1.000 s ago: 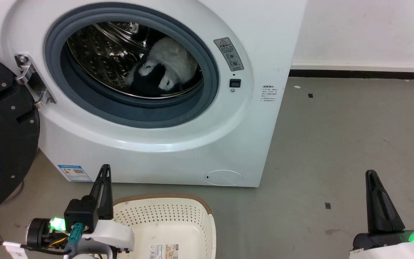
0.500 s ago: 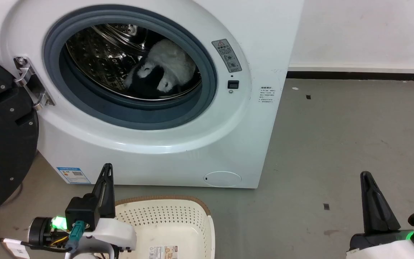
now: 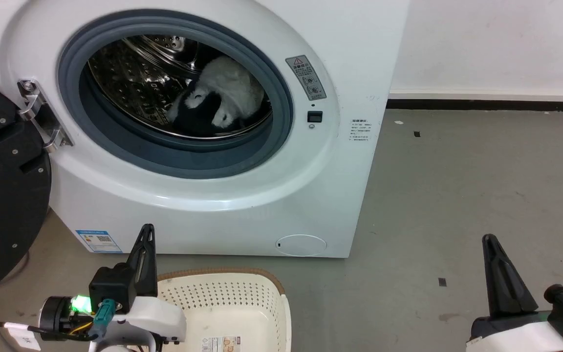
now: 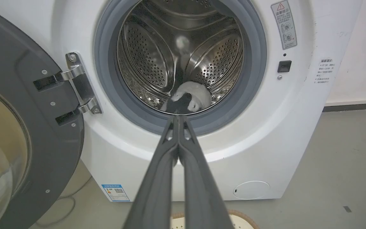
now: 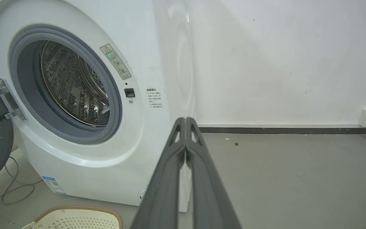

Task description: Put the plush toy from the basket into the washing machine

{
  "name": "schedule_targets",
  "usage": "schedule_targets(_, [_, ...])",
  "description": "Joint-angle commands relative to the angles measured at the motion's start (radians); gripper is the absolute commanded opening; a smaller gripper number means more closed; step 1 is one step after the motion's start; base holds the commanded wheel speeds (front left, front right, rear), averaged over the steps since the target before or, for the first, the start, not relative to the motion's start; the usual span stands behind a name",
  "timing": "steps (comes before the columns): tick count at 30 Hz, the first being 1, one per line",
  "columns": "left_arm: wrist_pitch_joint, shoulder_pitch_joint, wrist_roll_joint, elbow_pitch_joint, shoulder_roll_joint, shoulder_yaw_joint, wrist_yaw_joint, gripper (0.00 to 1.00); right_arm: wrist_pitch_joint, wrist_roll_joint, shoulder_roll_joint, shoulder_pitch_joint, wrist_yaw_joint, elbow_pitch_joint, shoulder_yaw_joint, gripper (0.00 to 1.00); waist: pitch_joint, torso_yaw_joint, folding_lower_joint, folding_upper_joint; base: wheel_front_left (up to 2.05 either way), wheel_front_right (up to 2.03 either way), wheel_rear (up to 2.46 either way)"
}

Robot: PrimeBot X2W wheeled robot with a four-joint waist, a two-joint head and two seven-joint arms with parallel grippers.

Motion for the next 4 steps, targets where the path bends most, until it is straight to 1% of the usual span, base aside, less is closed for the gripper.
schedule_targets(1, [0.007, 0.015, 0.007, -0.009, -0.004, 0.005, -0.007, 0.00, 0.005, -0.006, 0.000, -0.017, 0.000, 0.005, 0.003, 0.00, -0.001, -0.001, -0.0001, -0.0001, 0.00, 0.00, 0.00])
schedule_targets(4, [0.013, 0.016, 0.008, -0.013, -0.006, 0.006, -0.009, 0.00, 0.011, -0.012, 0.000, -0.020, 0.000, 0.008, 0.004, 0.00, -0.002, -0.002, -0.0001, -0.0001, 0.00, 0.00, 0.00])
